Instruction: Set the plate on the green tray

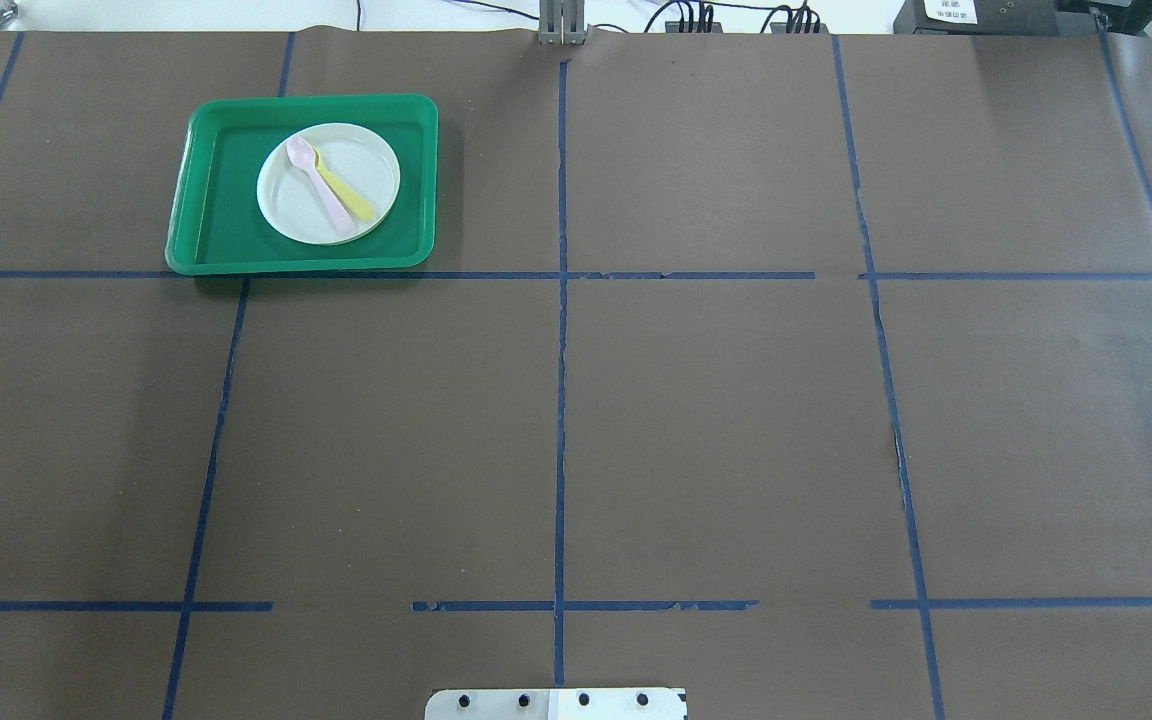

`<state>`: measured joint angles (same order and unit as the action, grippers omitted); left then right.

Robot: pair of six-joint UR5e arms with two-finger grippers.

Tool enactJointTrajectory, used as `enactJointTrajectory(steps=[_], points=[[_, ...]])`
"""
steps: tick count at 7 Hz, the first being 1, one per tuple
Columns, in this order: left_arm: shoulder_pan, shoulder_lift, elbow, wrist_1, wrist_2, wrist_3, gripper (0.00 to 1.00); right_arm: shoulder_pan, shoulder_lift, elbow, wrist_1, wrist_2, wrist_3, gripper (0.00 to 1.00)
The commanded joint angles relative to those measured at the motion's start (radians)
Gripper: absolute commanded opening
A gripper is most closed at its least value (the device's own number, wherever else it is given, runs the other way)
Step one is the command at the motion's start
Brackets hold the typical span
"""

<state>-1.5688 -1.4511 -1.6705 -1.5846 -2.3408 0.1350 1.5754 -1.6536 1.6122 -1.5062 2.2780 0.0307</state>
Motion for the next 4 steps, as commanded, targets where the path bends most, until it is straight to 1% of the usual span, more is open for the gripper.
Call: enactJointTrajectory(steps=[1, 4], points=[[0.000, 0.000, 0.000, 0.000, 0.000, 0.000, 1.00, 0.000, 0.002, 0.000, 0.000, 0.000, 0.000, 1.00], [-0.002, 0.000, -0.006, 0.000, 0.000, 0.000, 1.00, 0.000, 0.000, 0.000, 0.000, 0.000, 0.000, 1.00]])
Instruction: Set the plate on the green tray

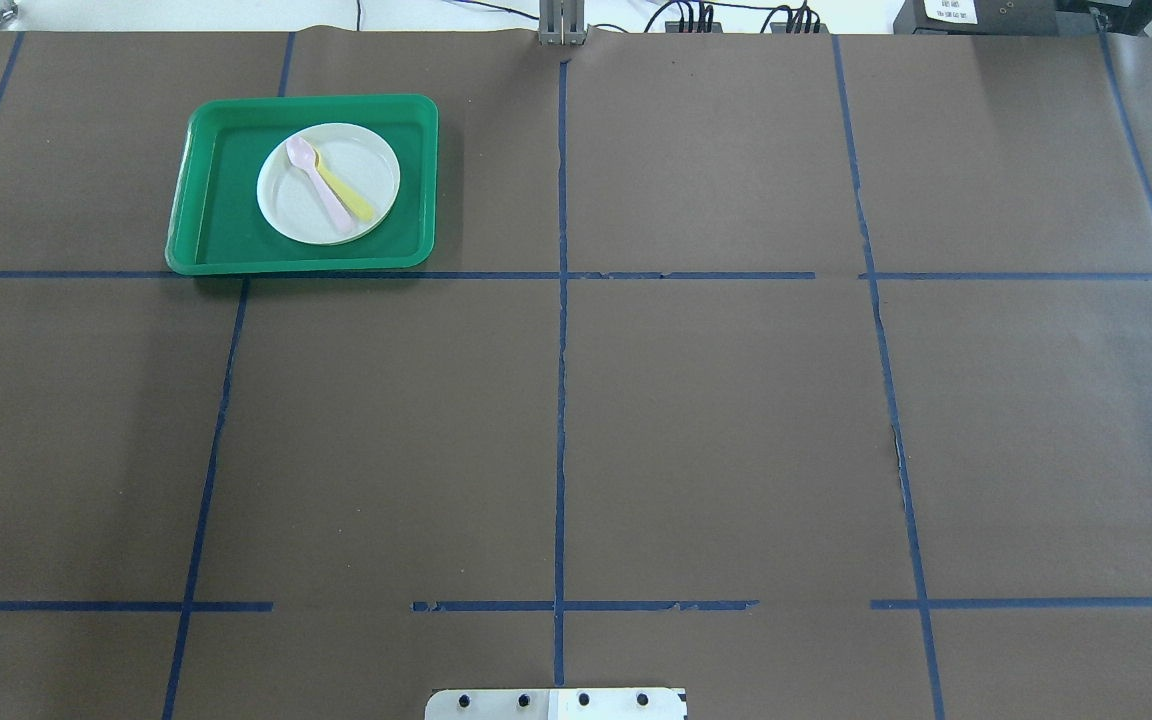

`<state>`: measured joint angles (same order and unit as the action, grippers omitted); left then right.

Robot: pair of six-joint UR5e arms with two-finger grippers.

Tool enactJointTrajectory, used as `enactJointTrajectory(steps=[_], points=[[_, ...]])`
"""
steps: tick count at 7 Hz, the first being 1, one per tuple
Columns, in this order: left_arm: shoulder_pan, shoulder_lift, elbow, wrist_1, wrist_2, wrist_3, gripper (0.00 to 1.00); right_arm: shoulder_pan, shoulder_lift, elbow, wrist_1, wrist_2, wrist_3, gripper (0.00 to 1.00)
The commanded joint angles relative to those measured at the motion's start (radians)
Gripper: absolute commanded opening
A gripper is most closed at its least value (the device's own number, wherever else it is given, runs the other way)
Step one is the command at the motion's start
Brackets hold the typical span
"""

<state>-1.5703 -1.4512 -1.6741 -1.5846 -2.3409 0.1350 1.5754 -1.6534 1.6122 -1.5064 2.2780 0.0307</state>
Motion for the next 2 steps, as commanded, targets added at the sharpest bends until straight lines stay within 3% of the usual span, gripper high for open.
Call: enactJointTrajectory(steps=[1, 2], points=[[-0.002, -0.002, -0.003, 0.000, 0.000, 0.000, 1.00, 0.000, 0.000, 0.000, 0.000, 0.000, 0.000, 1.00], [-0.002, -0.002, -0.003, 0.000, -0.001, 0.000, 1.00, 0.000, 0.000, 0.000, 0.000, 0.000, 0.000, 1.00]])
